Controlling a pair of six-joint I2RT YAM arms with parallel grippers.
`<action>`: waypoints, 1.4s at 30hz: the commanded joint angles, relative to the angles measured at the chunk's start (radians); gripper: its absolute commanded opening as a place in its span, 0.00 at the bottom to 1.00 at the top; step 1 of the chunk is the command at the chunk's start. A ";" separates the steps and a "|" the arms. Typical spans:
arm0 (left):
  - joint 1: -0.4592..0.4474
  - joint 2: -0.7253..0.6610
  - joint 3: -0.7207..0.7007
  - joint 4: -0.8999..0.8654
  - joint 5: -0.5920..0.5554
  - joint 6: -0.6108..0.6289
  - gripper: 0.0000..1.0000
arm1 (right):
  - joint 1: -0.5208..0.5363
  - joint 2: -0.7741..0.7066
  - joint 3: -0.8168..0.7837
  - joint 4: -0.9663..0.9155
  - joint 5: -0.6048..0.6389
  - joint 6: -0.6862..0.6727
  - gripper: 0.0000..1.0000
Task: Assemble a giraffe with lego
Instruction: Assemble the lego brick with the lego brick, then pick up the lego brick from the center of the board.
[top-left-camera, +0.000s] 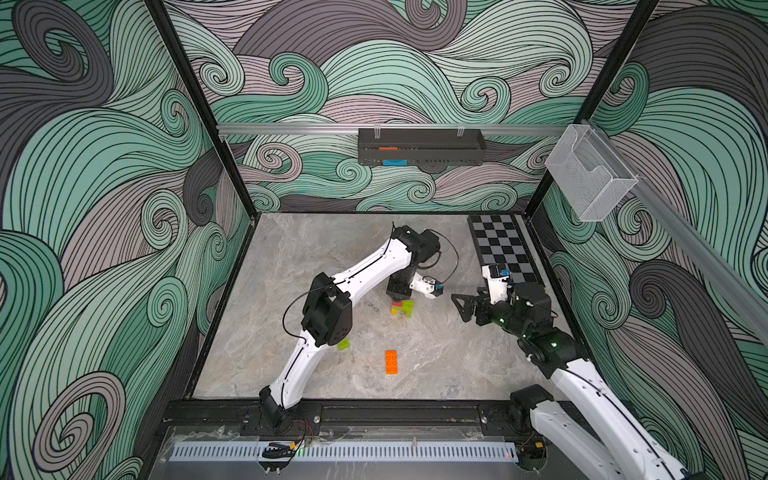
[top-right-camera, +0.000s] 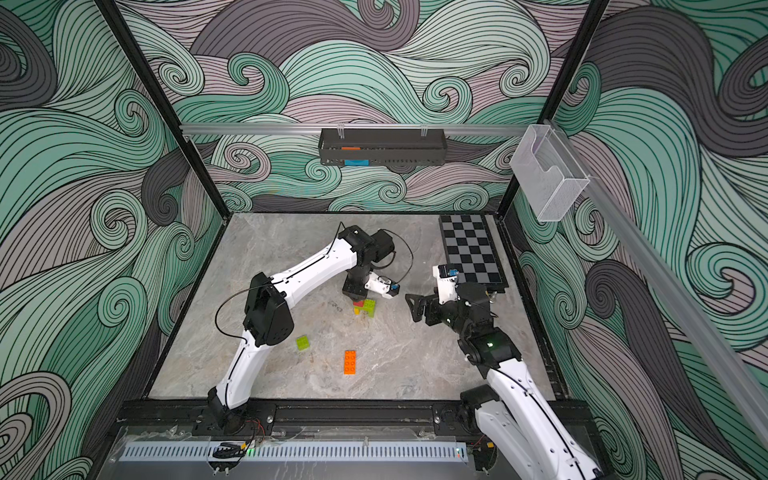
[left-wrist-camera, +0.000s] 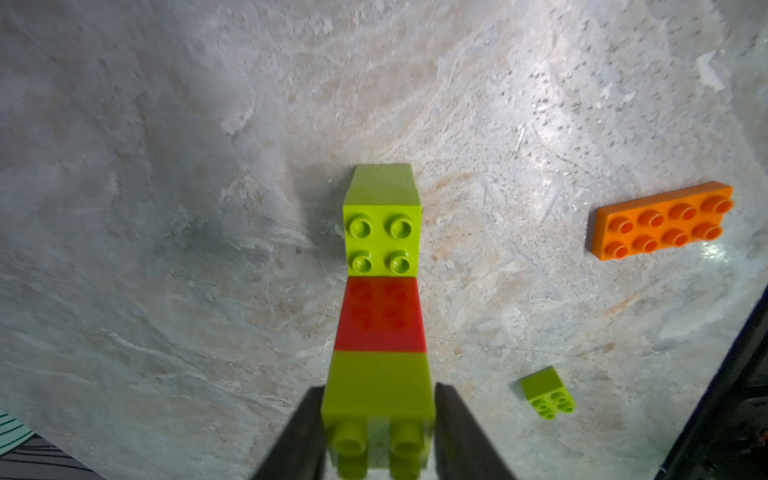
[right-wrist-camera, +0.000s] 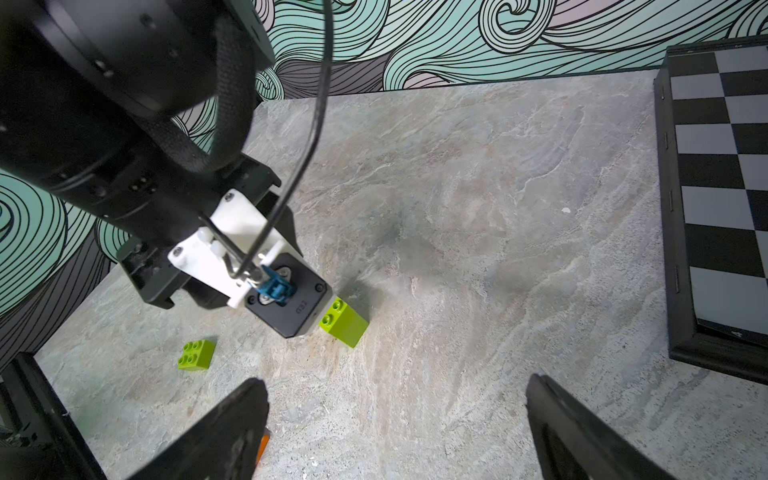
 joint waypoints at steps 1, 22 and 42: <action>-0.006 0.022 -0.046 0.051 -0.003 0.002 0.67 | -0.003 -0.025 0.040 -0.023 -0.001 -0.009 0.99; 0.346 -0.801 -0.496 0.261 0.234 -0.360 0.99 | 0.753 0.255 0.163 -0.271 0.438 0.391 0.91; 0.772 -1.241 -1.155 0.586 0.692 -0.545 0.99 | 0.920 0.985 0.530 -0.399 0.393 0.324 0.87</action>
